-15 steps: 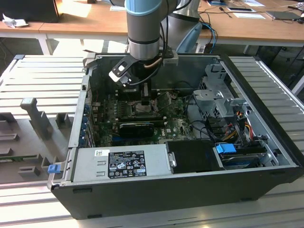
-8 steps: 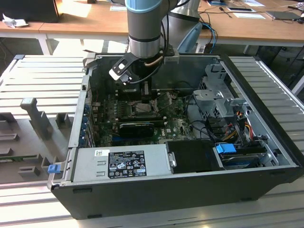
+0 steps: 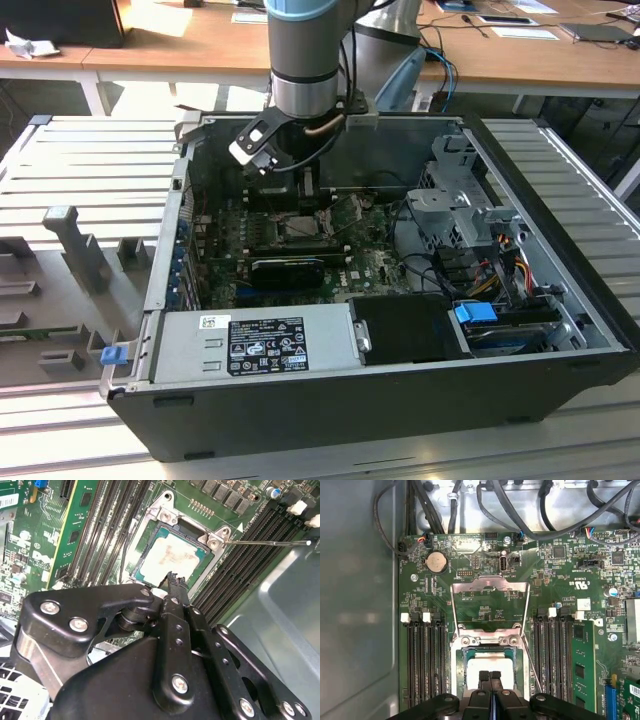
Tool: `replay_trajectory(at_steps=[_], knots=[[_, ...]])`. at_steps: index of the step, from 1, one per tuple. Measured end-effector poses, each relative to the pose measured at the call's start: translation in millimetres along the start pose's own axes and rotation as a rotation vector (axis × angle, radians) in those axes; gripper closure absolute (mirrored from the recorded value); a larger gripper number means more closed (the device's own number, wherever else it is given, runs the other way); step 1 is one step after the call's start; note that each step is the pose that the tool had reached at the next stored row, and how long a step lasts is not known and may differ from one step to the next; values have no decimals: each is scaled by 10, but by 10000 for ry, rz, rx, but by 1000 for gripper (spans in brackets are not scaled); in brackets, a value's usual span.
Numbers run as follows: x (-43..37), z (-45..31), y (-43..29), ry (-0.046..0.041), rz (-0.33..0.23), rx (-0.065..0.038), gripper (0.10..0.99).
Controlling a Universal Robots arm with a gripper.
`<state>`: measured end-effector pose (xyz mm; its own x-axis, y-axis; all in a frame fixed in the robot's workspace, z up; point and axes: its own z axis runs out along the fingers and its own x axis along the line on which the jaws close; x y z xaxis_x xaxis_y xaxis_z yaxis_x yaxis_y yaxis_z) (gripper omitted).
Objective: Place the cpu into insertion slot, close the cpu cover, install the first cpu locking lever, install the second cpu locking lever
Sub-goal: 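Close the cpu cover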
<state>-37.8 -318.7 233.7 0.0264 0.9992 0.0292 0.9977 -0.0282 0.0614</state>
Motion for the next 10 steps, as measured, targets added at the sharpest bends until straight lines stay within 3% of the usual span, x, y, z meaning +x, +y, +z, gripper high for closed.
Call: replay_trajectory(at_steps=[7, 10], knots=[[1, -26, 7, 2, 0, -1, 980], [3, -73, 21, 5, -2, -2, 980]])
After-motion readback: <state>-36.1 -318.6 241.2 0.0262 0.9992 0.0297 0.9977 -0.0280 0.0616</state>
